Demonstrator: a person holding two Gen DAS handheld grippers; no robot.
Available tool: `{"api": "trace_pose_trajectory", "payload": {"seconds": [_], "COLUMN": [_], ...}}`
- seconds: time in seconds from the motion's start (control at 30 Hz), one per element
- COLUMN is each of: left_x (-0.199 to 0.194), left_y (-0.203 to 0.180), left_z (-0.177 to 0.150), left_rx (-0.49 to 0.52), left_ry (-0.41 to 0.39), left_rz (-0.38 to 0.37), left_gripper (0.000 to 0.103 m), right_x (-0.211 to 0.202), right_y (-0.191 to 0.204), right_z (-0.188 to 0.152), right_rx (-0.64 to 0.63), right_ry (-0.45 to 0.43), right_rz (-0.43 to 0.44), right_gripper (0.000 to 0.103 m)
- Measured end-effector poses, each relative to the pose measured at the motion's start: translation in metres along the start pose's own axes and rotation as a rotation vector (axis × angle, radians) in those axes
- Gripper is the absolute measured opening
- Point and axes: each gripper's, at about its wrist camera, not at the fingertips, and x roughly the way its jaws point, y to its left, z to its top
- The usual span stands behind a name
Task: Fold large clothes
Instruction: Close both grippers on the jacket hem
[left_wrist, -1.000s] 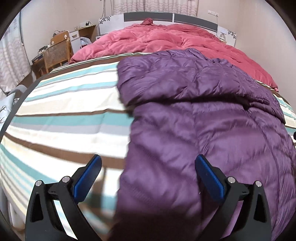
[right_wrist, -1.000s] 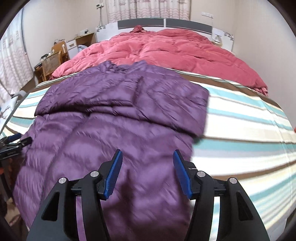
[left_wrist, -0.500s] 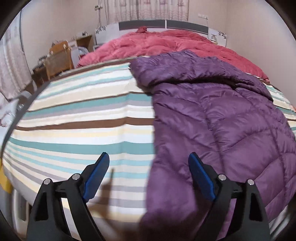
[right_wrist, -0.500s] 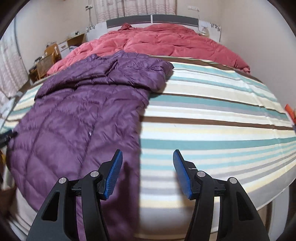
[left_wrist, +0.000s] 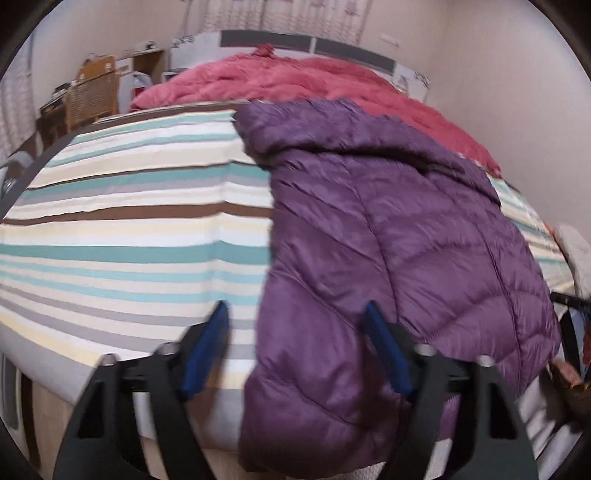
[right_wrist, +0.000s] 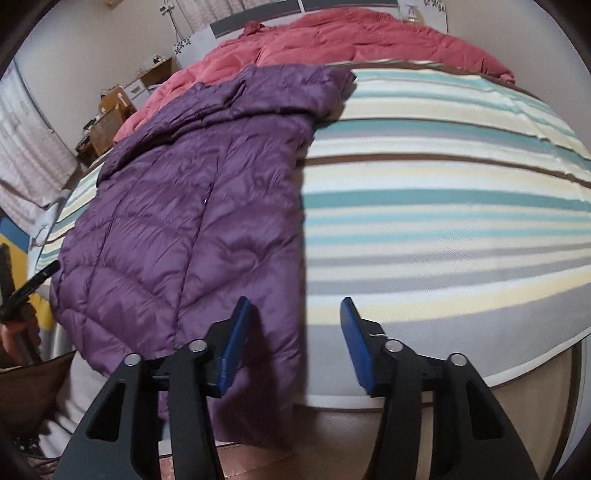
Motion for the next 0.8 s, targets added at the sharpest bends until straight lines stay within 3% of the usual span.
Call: {"api": "trace_pose_trajectory", "payload": {"seconds": [0.13,0.27,0.3,0.57,0.8], "left_x": [0.004,0.0,-0.002,-0.027,-0.044], "left_y": [-0.011,-0.017,-0.017,-0.026,-0.027], "left_z": [-0.007,-0.008,-0.007,0.012,0.044], "left_rx": [0.03,0.024,0.015,0.013,0.007], "left_ry": [0.024,0.039,0.038,-0.036,-0.115], "left_rz": [-0.034,-0.074,-0.085,-0.105,-0.136], "left_gripper": [0.054,0.02,0.016,0.011,0.01], "right_x": [0.005,0.007,0.006,-0.014,-0.026], "right_y": [0.008,0.018,0.02,0.02,0.024], "right_z": [-0.005,-0.007,-0.006,0.015,0.038], "right_rx": [-0.02,-0.048,-0.05,-0.02,-0.032], "right_ry": [0.026,0.033,0.026,-0.041,-0.094], "right_rz": [0.053,0.083,0.093,0.145,0.168], "right_gripper": [0.03,0.015,0.013,0.005,0.005]}}
